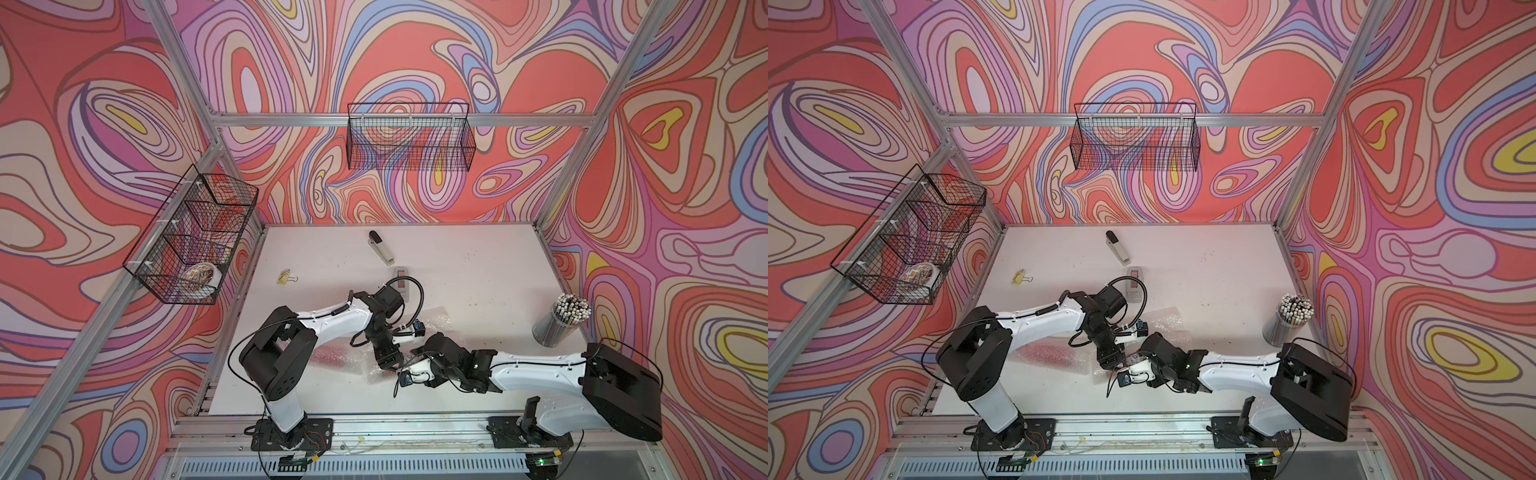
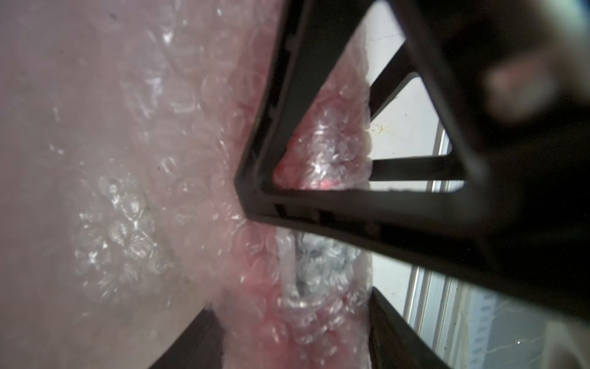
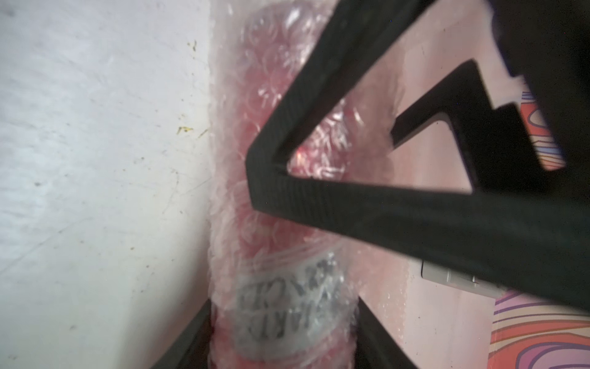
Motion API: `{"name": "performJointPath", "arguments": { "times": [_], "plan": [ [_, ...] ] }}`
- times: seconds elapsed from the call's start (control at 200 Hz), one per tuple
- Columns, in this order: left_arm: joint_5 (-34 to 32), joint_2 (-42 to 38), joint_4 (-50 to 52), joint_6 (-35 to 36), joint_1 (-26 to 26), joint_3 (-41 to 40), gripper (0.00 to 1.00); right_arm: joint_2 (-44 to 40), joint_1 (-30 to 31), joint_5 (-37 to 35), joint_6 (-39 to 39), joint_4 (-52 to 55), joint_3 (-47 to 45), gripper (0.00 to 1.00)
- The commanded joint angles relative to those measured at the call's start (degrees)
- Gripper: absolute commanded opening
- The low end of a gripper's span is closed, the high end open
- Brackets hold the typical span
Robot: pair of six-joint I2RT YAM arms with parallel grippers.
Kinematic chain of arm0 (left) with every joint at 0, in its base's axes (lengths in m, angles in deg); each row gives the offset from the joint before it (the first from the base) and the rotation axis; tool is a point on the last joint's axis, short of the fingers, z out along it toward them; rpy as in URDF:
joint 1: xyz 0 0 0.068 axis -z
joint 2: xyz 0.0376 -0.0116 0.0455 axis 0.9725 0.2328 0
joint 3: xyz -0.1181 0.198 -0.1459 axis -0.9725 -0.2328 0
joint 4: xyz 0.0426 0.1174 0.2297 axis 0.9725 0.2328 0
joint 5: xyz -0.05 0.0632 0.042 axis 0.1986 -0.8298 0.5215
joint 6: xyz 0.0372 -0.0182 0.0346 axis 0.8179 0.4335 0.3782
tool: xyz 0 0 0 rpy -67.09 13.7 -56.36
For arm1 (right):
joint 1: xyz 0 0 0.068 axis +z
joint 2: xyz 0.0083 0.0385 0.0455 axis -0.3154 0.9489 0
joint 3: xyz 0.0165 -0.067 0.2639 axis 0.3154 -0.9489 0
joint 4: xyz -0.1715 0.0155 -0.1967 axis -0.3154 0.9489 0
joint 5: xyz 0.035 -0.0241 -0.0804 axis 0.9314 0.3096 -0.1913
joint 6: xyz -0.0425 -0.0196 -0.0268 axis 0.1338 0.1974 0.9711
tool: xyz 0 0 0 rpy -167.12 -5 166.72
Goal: Wrap wine bottles in bubble wrap
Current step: Wrap the wine bottle in bubble wrap.
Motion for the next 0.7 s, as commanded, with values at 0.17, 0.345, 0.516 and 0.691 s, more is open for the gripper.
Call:
{"name": "performJointPath", "arguments": {
  "times": [0.17,0.345,0.516,0.691],
  "plan": [
    [-3.5,-7.8,2.1,-0.3,-0.7,0.8,0.82,3.5,0.7,7.8,-9.3,7.1,1.6,0.49],
    [-8.5,-13.0,6.1,-1.5,-0.9,1.7,0.86,4.4,-0.2,11.1,-14.2,10.5,2.6,0.49],
    [-15.3,-20.0,8.4,-4.2,-1.4,0.7,0.87,4.0,-2.2,15.7,-18.3,18.3,5.7,0.50],
    [-17.9,-27.9,9.8,-6.4,-1.8,-1.9,0.88,5.5,-12.2,26.0,-19.5,27.3,8.5,0.52]
  ]
}}
